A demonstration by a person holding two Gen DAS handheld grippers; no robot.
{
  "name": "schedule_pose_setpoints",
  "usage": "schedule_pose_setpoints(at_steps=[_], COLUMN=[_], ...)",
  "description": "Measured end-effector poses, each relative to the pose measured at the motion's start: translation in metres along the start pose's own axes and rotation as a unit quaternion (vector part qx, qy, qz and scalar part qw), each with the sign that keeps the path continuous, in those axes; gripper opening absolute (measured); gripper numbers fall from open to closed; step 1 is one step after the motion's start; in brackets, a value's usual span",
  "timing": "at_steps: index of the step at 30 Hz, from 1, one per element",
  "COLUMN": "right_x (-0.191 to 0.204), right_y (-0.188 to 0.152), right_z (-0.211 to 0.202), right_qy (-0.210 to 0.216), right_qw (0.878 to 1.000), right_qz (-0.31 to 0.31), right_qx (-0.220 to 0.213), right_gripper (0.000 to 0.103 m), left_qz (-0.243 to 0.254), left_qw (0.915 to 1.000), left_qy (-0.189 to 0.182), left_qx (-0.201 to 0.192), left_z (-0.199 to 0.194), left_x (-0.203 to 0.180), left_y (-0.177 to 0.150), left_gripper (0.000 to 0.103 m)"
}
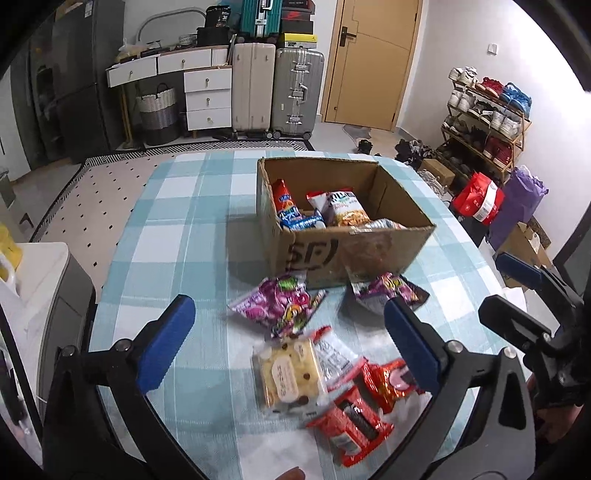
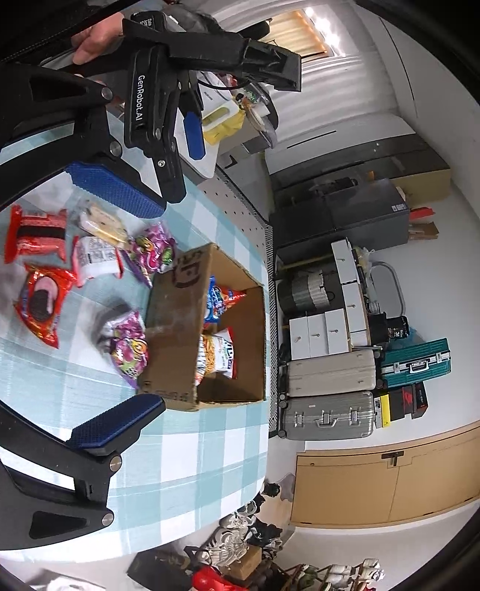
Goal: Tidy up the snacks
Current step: 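Move both tools back toward the remaining snacks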
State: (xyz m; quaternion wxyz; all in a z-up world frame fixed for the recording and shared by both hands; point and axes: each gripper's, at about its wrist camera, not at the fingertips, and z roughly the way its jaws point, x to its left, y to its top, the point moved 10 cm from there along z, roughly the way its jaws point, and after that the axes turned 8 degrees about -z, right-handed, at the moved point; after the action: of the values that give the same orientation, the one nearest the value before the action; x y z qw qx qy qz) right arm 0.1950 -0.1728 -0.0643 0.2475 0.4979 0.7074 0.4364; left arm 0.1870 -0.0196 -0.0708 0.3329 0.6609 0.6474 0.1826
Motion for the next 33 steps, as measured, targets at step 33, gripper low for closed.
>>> schedule_pose_setpoints(at_steps=[33], right_x=[0.028], right_y=[-0.120], right_z=[0.030], right_qy=[0.001], right_qw=[0.995], right_qz=[0.008], right_qx=[0.100], right_gripper=[0.099], left_qz=[-0.021], left_qw=[0.9984], left_qy=[0.011], left_qx=[0.052], left_z=[0.000], left_x=[0.013], left_y=[-0.116], left_gripper=[0.102])
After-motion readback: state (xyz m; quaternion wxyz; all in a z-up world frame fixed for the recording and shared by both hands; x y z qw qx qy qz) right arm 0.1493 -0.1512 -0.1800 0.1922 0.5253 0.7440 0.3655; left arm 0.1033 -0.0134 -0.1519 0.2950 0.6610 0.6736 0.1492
